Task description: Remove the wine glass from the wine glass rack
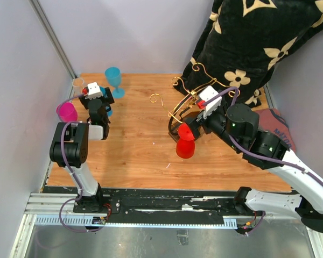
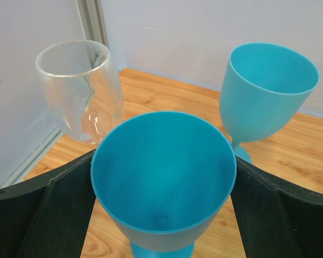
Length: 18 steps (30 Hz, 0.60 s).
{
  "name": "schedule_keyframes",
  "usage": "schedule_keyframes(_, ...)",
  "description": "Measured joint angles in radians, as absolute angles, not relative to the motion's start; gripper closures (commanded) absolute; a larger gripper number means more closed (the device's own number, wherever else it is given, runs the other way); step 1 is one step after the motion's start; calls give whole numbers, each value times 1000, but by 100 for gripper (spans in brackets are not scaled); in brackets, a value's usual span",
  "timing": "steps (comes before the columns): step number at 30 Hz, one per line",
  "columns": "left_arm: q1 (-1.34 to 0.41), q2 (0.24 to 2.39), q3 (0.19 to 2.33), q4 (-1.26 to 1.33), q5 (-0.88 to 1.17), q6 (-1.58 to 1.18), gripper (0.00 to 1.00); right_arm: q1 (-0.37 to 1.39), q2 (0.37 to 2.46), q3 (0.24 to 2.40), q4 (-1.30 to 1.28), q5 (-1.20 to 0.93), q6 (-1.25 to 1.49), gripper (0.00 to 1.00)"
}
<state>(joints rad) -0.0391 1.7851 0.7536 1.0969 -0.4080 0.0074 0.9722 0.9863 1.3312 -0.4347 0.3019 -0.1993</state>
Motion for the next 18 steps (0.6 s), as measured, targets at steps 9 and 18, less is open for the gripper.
schedule_keyframes(9, -39, 1739, 754, 1065, -411, 2, 0, 899, 953, 1332, -583, 296, 39, 21)
schedule_keyframes(18, -40, 1625, 809, 867, -434, -30, 0, 833, 928, 1303, -721, 189, 331, 26)
